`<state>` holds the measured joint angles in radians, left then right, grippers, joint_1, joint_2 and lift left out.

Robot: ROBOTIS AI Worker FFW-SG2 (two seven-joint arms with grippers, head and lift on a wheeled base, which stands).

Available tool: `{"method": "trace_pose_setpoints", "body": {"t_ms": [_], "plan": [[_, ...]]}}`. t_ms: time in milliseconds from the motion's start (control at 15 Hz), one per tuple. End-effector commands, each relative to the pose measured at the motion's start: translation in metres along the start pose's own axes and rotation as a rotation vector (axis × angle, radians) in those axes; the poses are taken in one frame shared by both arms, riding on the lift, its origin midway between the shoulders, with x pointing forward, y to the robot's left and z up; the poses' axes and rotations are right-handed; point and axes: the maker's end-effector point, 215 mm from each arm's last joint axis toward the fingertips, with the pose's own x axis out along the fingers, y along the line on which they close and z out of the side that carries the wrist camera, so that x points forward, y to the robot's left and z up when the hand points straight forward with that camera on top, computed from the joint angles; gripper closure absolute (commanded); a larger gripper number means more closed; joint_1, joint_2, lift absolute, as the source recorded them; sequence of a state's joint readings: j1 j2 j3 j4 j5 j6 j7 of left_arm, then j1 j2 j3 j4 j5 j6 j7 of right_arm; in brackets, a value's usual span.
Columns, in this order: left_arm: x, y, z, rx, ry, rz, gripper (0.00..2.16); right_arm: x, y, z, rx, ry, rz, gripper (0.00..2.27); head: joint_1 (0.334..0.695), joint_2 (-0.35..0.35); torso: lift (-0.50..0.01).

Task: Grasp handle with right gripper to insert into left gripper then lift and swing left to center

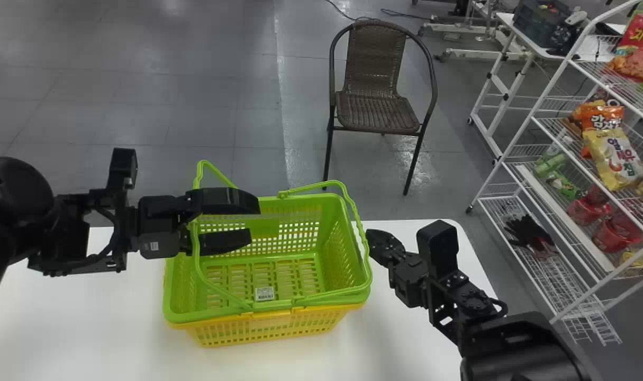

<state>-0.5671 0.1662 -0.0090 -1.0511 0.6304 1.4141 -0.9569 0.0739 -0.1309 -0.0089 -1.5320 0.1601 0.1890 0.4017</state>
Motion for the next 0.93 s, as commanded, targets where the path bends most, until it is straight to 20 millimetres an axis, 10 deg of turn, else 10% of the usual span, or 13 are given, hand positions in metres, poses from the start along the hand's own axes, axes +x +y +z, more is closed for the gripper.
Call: {"method": "trace_pose_setpoints", "body": {"t_ms": [0,867], "plan": [[0.002,-0.003,-0.002,-0.002,0.008,-0.003,0.13,-0.002,0.0,0.005,0.002,-0.003,-0.001,2.25,0.695,-0.171,0.0],[0.015,-0.007,-0.006,0.007,0.029,0.0,0.14,0.001,0.026,0.034,0.03,-0.034,0.04,2.25,0.695,-0.16,0.0]]}}
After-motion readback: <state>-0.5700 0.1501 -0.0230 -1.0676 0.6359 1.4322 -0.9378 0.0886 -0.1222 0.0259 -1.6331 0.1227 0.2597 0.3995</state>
